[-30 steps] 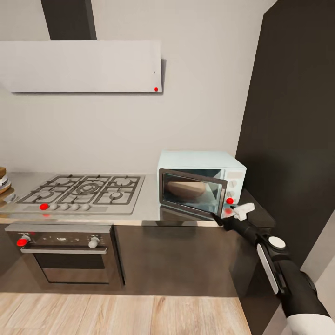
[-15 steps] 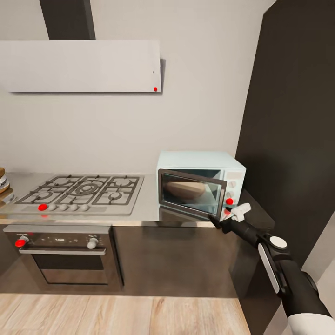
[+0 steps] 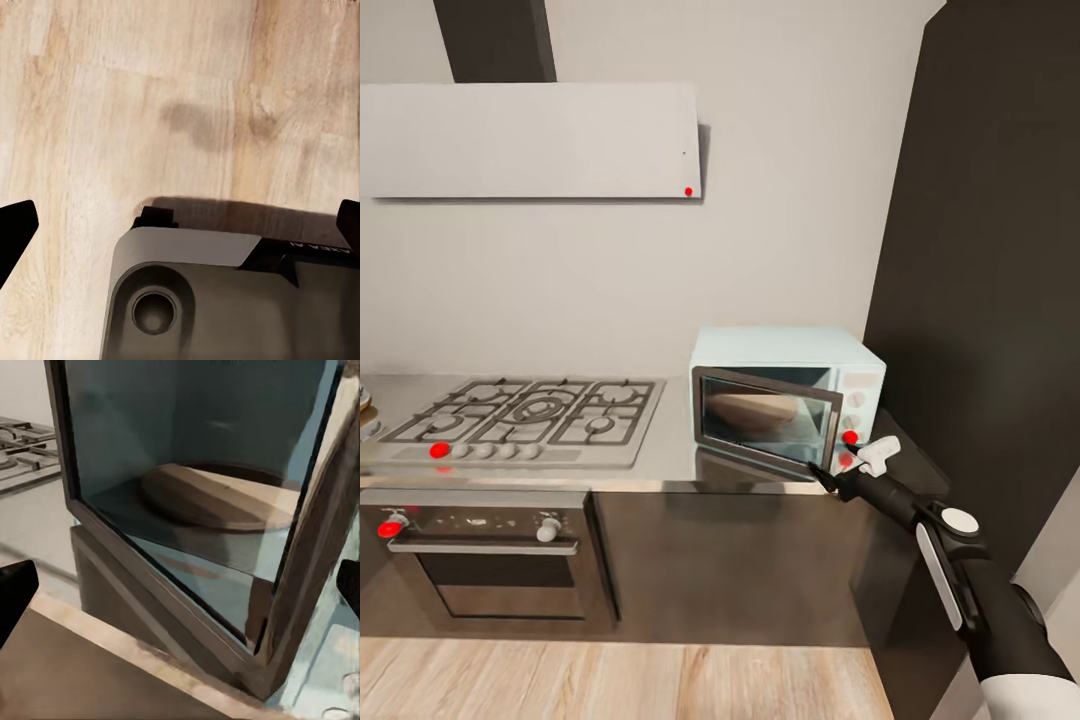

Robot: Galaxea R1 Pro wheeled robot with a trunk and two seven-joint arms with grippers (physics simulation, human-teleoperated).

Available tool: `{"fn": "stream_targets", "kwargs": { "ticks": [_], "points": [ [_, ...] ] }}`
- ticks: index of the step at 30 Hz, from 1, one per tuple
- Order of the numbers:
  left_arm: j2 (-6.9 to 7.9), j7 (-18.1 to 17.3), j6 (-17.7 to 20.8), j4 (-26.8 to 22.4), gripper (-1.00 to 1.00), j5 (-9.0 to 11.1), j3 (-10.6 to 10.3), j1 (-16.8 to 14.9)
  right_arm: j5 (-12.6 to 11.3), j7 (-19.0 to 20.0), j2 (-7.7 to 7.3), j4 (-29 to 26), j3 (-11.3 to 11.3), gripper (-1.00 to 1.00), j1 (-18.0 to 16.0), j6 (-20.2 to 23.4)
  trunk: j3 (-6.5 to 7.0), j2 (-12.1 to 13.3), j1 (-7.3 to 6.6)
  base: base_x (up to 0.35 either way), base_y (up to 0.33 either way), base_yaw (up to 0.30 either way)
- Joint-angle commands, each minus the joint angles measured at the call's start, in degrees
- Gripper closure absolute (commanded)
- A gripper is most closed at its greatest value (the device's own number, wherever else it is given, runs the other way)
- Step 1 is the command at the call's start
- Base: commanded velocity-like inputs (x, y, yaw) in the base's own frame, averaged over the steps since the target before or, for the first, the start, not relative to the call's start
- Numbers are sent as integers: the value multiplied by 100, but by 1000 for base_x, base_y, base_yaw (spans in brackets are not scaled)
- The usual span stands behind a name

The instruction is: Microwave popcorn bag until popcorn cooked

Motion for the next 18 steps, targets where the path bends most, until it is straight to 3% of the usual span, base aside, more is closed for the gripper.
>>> {"fn": "stream_targets", "kwargs": {
  "ticks": [1,18],
  "points": [
    [-1,5,-19,4,-100,-4,25,-4,12,31,2,-7,-12,-100,-4,31,-7,-4,2,197,-203,0],
    [-1,5,-21,4,-100,-4,26,-4,4,31,9,-1,-11,-100,0,28,-7,-4,2,31,-63,0]
  ]
}}
